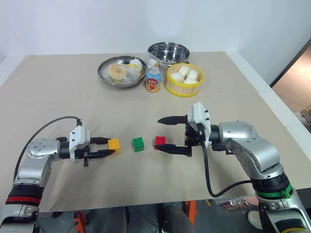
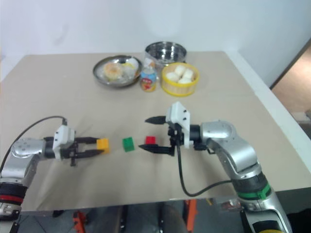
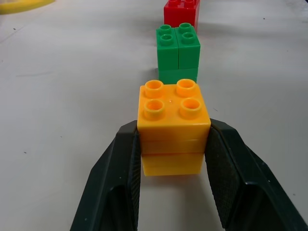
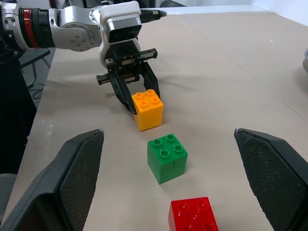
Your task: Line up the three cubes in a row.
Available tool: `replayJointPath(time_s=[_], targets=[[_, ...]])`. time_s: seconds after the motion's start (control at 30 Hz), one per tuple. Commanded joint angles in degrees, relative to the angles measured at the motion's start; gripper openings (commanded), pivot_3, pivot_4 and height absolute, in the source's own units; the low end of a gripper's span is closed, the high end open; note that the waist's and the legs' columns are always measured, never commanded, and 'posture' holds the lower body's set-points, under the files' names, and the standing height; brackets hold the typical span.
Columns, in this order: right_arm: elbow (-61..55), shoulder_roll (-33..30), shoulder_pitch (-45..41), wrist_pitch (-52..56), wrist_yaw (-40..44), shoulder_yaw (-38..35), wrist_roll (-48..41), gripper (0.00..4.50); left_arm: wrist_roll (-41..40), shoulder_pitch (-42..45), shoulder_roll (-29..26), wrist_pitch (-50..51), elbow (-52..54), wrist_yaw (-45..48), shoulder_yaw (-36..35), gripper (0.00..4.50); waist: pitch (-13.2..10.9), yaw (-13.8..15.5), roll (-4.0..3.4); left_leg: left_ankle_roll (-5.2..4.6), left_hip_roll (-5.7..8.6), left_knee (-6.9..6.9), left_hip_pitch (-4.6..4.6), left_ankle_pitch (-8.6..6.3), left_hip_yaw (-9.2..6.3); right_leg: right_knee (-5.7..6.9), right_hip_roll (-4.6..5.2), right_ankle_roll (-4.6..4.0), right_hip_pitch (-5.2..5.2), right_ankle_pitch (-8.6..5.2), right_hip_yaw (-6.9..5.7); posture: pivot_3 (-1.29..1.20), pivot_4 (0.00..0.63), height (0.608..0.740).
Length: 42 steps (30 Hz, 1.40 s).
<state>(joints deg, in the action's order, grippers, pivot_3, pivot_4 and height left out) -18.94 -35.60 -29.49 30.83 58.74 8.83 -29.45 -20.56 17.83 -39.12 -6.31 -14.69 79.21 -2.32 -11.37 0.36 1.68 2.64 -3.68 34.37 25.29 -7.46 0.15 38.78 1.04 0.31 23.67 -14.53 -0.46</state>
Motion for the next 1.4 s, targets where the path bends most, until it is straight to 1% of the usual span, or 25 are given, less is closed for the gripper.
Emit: replayJointPath(time_s=[0.03, 0.67, 0.73, 0.77, 0.8, 0.83, 0.93, 0.97, 1.1, 1.23, 1.3, 1.4], targets=[[-2.32, -0.34, 0.04, -0.29, 0.17, -1.66, -1.04, 4.50, 0.09, 1.26, 0.14, -1.13, 0.15, 0.09, 0.20, 1.58, 0.00, 0.00, 0.00, 0.00, 0.00, 0.00, 0.00, 0.00, 0.00, 0.00, 0.00, 0.00, 0.00, 0.00, 0.00, 0.00, 0.150, 0.740], [-2.86, -0.17, 0.49, 0.20, -0.23, -1.49, -1.07, 4.50, 0.37, 1.77, 0.16, -0.62, -0.63, 0.78, 1.83, 1.58, 0.00, -0.01, 0.00, 0.00, 0.00, 0.01, 0.00, 0.00, 0.00, 0.00, 0.00, 0.03, -0.01, 0.02, 0.00, 0.00, 0.150, 0.740], [-2.78, -0.07, 0.50, 0.06, -0.26, -1.47, -1.02, 4.50, 0.54, 2.18, 0.17, -0.44, -0.88, 0.53, 1.86, 2.42, 0.00, 0.00, 0.00, 0.00, 0.00, 0.01, 0.00, 0.00, 0.00, 0.00, 0.00, 0.03, -0.01, 0.02, 0.00, 0.00, 0.150, 0.740], [-2.74, -0.03, 0.51, 0.02, -0.26, -1.47, -1.02, 4.50, 0.59, 2.34, 0.18, -0.48, -0.94, 0.43, 1.86, 2.66, 0.00, 0.00, 0.00, 0.00, 0.00, 0.01, 0.00, 0.00, 0.00, 0.00, 0.00, 0.03, -0.01, 0.02, 0.00, 0.00, 0.150, 0.740], [-2.69, 0.00, 0.52, -0.02, -0.26, -1.46, -1.02, 4.50, 0.59, 2.46, 0.14, -0.50, -0.95, 0.38, 1.87, 3.08, 0.00, 0.00, 0.00, 0.00, 0.00, 0.01, 0.00, 0.00, 0.00, 0.00, -0.01, 0.03, -0.01, 0.02, 0.00, 0.00, 0.150, 0.740], [-2.66, 0.01, 0.54, -0.05, -0.24, -1.45, -1.02, 4.50, 0.59, 2.54, 0.08, -0.55, -0.96, 0.35, 1.88, 3.36, 0.00, 0.00, 0.00, 0.00, 0.00, 0.01, 0.00, 0.00, 0.00, 0.00, -0.02, 0.03, -0.01, 0.02, 0.00, 0.00, 0.150, 0.740], [-2.48, 0.06, 0.54, -0.15, -0.20, -1.47, -0.98, 4.50, 0.30, 2.75, -0.41, -0.20, -0.37, 0.34, 1.62, 4.39, 0.00, 0.00, 0.00, 0.00, 0.00, 0.01, 0.00, 0.00, 0.00, 0.01, -0.02, 0.04, -0.01, 0.02, 0.00, 0.00, 0.150, 0.740], [-2.43, 0.08, 0.54, -0.16, -0.21, -1.50, -1.00, 4.50, 0.14, 2.79, -0.65, 0.04, -0.03, 0.32, 1.43, 4.45, 0.00, 0.00, 0.00, 0.00, 0.00, 0.01, 0.00, 0.00, 0.00, 0.01, -0.02, 0.04, -0.01, 0.02, 0.00, 0.00, 0.150, 0.740], [-2.44, 0.41, 0.76, 0.31, -0.62, -2.26, -1.84, 4.50, -1.78, 1.89, -2.78, 2.82, 3.43, 0.72, 0.01, 4.45, 0.00, -0.02, 0.00, 0.00, -0.01, 0.01, 0.00, 0.00, -0.01, 0.01, -0.04, 0.04, 0.00, 0.03, 0.00, 0.00, 0.150, 0.740], [-2.82, 1.32, 0.69, 2.85, -3.02, -4.76, -4.89, 4.50, -7.03, 0.33, -5.84, 12.17, 10.43, -0.99, -3.11, 4.45, 0.00, -0.08, 0.00, 0.00, -0.03, 0.00, 0.00, 0.00, 0.00, 0.02, -0.04, 0.04, 0.00, 0.02, 0.01, 0.00, 0.150, 0.740], [-2.83, 1.36, 0.71, 3.59, -4.21, -5.76, -5.51, 4.50, -10.22, 0.27, -7.08, 19.24, 13.64, -3.63, -5.08, 4.45, 0.00, -0.11, 0.00, 0.00, -0.04, 0.01, 0.01, 0.00, -0.01, 0.01, -0.04, 0.04, 0.00, 0.02, 0.00, 0.00, 0.150, 0.740], [-1.47, 0.38, 0.64, 2.66, -5.57, -6.22, -3.18, 4.50, -12.27, 2.07, -6.54, 25.41, 15.03, -9.66, -7.56, 4.45, 0.00, -0.11, 0.00, 0.00, -0.04, 0.02, 0.00, 0.00, -0.01, 0.02, -0.03, 0.04, -0.02, 0.02, 0.01, 0.00, 0.150, 0.740]])
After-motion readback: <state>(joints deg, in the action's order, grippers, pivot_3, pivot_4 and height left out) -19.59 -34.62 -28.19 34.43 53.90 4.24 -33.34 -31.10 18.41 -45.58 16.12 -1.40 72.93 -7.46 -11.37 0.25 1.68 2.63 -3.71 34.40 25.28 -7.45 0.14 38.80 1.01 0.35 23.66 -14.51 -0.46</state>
